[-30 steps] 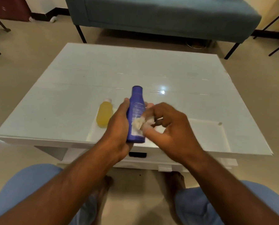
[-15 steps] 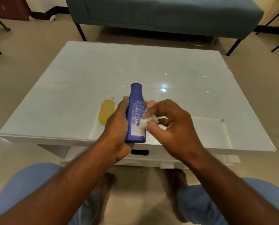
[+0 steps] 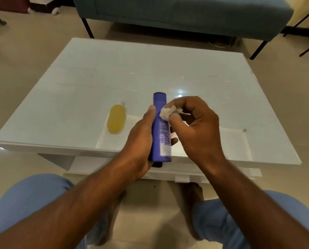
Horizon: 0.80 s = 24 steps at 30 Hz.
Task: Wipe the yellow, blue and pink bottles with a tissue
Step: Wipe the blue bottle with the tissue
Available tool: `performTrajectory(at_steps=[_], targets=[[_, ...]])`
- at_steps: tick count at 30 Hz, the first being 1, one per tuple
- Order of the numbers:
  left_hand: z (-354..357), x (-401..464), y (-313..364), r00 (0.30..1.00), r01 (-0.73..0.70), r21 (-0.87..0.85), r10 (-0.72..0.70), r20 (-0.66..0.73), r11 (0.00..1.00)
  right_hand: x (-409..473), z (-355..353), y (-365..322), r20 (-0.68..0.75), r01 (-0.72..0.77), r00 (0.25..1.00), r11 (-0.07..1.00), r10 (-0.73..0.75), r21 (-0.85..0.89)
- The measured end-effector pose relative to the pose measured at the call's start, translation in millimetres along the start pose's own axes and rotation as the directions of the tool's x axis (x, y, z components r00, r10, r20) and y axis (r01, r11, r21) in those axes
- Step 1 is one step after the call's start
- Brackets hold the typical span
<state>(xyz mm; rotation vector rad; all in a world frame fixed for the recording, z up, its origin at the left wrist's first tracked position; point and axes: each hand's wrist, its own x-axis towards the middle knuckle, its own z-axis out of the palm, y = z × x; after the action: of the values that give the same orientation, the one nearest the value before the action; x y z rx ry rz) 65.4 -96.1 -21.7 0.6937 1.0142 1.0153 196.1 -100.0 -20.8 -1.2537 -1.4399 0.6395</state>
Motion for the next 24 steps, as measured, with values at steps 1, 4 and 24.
performTrajectory(at_steps=[1,4,24], targets=[[0.9,0.8,0.5,1.000,0.005,-0.036,-0.005,-0.016,0.999,-1.6,0.2,-1.3,0.040,0.005,0.999,1.000,-0.005,0.008],[-8.2,12.9,14.5,0.994,0.049,-0.247,-0.073,-0.087,0.968,-13.3,3.8,-6.2,0.266,0.078,0.961,0.997,-0.071,-0.015],[5.9,2.6,9.2,0.996,0.077,0.105,-0.072,-0.047,0.992,0.3,1.7,-1.4,0.039,-0.083,0.996,0.994,0.081,0.064]])
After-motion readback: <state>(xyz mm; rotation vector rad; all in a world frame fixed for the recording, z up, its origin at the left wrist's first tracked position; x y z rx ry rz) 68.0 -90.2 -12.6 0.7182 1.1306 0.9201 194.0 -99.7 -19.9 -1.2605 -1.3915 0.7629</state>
